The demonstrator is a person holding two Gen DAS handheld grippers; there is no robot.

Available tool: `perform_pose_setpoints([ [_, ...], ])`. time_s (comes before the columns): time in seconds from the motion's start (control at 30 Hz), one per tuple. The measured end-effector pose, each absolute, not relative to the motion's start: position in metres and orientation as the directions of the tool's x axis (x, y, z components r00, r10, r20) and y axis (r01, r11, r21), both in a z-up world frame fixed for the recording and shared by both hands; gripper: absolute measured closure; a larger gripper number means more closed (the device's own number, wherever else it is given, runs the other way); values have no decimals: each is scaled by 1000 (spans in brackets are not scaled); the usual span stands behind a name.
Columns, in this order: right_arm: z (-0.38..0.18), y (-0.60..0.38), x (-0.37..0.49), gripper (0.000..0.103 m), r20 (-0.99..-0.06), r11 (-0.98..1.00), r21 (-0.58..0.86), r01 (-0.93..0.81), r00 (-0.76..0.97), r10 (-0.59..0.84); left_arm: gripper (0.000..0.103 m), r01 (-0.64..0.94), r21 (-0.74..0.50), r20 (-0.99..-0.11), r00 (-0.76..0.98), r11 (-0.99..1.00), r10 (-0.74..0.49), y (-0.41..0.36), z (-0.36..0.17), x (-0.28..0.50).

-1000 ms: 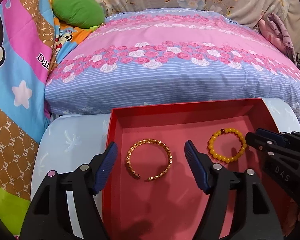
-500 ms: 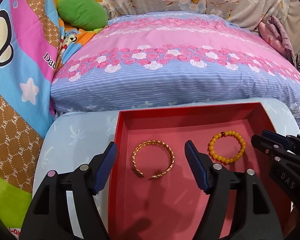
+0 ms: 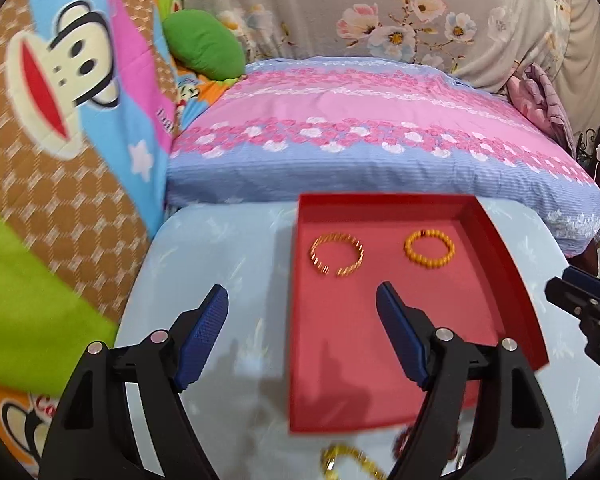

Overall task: Organize jewelry
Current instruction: 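Withdraw both tools from the red box back toward the jewelry, then grasp the yellow glass-bead bracelet with the left tool while the right tool reaches the thin gold bangle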

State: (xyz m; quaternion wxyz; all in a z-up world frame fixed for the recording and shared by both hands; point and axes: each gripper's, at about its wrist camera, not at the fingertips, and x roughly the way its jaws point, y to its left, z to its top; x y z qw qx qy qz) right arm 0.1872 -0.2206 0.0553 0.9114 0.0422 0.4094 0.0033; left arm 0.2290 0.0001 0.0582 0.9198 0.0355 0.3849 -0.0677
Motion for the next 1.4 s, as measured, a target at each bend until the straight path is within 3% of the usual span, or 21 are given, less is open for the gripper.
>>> perform_pose_setpoints([
  [0.63, -8, -189, 48, 68, -823, 999, 47, 24, 567, 25, 29, 88, -46, -809, 581, 995, -89, 28, -2, 97],
  [1.2, -34, -199, 75, 68, -840, 997, 29, 70, 543, -14, 32, 72, 14, -829, 559, 997, -29, 10, -35, 122],
  [1.4, -44, -197, 88, 77, -852, 998, 17, 65, 523, -20, 36, 82, 10, -844, 535, 997, -35, 8, -46, 129],
])
